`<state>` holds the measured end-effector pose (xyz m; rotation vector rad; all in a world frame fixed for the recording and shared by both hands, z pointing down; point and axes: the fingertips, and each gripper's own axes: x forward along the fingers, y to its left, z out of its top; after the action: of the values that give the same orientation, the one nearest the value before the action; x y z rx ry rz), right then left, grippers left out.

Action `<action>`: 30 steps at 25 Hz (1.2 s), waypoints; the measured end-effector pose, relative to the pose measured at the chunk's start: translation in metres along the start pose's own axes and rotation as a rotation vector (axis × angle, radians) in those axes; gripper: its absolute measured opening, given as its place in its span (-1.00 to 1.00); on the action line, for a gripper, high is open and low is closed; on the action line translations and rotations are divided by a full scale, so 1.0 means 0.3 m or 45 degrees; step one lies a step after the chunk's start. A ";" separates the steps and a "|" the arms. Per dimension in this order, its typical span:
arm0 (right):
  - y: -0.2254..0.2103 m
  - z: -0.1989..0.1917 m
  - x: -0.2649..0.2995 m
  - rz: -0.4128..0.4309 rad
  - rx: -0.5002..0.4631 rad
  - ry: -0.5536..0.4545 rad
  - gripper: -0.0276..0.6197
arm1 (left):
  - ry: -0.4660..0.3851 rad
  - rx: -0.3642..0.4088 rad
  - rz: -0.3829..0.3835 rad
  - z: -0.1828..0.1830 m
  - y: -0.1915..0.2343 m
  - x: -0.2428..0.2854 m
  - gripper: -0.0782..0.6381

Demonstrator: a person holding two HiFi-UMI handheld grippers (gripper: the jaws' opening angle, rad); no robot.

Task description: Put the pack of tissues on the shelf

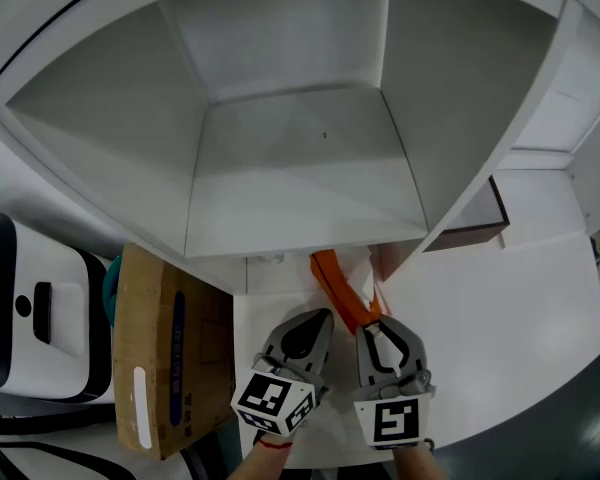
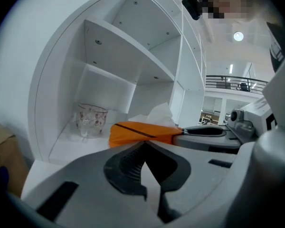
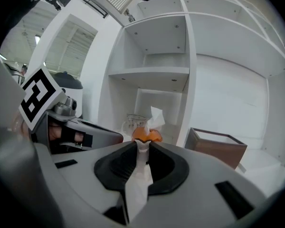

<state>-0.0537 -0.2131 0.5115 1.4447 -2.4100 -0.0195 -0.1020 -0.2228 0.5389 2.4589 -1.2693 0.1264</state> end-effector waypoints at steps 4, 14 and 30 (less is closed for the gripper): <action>-0.015 -0.008 0.030 -0.068 0.030 0.031 -0.76 | -0.005 0.001 0.019 -0.002 0.017 -0.008 -0.77; -0.029 -0.007 0.111 -0.167 0.064 0.028 -0.76 | -0.019 -0.022 0.034 -0.003 0.063 -0.012 -0.77; -0.009 -0.004 0.112 0.129 0.568 -0.100 -0.31 | 0.134 -0.208 -0.201 -0.074 -0.048 0.042 -0.77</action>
<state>-0.0655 -0.2431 0.5213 1.5159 -2.6641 0.5252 -0.0809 -0.2168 0.5586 2.3672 -0.9968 0.1048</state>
